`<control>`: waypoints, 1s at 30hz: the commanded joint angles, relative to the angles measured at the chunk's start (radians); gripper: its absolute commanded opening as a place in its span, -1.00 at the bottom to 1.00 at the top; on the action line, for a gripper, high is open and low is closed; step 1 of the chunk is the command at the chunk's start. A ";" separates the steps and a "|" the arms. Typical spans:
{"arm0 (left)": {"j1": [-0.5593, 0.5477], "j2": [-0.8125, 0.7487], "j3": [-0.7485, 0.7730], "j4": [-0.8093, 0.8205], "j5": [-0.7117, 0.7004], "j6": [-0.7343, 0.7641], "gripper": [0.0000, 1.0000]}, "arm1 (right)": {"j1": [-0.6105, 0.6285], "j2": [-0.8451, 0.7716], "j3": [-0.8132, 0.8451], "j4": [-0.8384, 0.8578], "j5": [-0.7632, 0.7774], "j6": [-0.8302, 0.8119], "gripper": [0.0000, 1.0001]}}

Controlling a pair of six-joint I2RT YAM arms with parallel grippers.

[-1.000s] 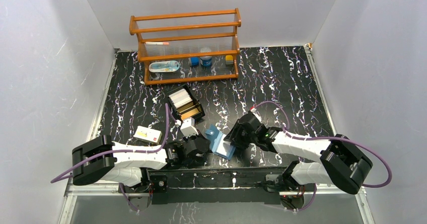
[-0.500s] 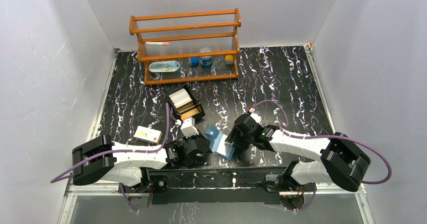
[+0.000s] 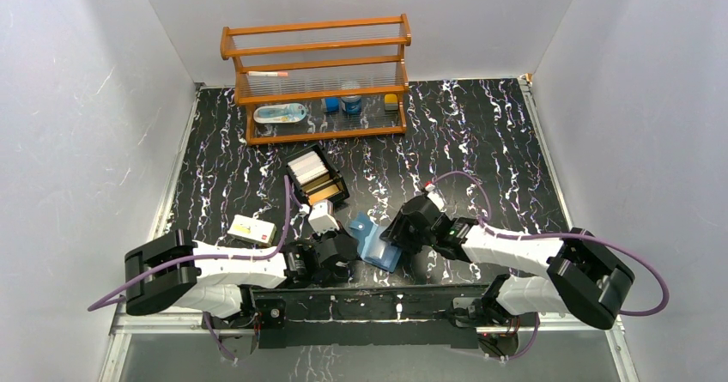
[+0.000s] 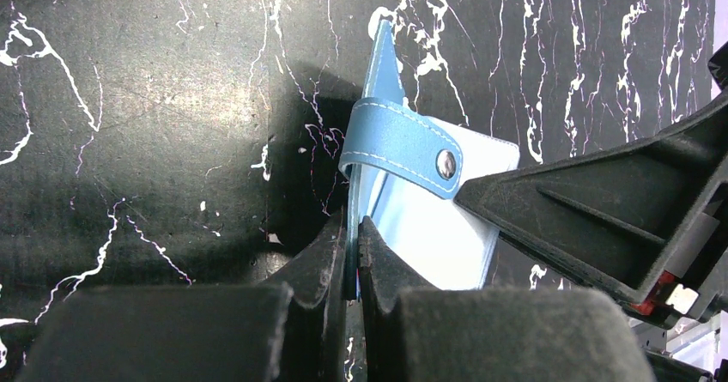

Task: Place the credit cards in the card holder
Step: Flip the card slot in the card holder.

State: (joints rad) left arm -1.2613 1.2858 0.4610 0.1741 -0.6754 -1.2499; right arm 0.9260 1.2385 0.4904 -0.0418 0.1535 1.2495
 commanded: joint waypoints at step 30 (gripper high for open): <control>-0.016 -0.200 -0.115 -0.039 0.161 -0.113 -0.59 | 0.005 0.050 -0.092 0.512 -0.178 -0.129 -0.35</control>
State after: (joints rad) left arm -1.2724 1.1370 0.3717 0.1703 -0.4896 -1.3384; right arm 0.9260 1.2751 0.3916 0.3676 0.0032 1.1286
